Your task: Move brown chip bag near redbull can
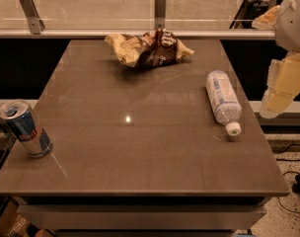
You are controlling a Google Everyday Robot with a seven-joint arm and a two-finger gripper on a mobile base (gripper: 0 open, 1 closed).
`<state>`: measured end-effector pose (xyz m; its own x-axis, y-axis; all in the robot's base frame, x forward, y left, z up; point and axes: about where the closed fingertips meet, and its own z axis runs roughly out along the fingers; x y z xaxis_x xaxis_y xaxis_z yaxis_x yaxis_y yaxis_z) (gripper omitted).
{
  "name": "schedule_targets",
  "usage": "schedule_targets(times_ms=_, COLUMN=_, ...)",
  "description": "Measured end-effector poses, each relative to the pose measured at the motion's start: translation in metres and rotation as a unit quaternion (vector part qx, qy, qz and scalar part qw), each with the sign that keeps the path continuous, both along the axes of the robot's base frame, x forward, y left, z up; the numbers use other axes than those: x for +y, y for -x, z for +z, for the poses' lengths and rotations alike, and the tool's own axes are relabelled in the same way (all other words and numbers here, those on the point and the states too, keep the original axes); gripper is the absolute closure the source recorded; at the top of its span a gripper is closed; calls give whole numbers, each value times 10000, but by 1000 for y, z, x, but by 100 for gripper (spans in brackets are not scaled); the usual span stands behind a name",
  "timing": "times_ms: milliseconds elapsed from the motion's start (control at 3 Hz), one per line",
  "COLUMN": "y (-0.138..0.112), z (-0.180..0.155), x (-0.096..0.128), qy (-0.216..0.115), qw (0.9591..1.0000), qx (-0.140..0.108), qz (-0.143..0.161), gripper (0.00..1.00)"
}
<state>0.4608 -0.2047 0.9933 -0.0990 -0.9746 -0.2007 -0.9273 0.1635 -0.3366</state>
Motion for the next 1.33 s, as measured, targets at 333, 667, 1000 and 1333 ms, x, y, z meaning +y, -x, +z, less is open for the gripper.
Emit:
schedule_targets(times_ms=333, y=-12, z=2, x=5, qy=-14, qw=9994, qx=-151, qz=308, gripper=0)
schedule_targets(times_ms=667, y=-29, z=0, x=12, qy=-100, qw=9975, qx=-377, qz=597, gripper=0)
schedule_targets(times_ms=1000, y=-55, z=3, x=18, qy=-247, qw=9925, qx=-761, qz=928, gripper=0)
schedule_targets(times_ms=1333, y=-55, z=3, x=18, qy=-247, qw=9925, qx=-762, qz=928, gripper=0)
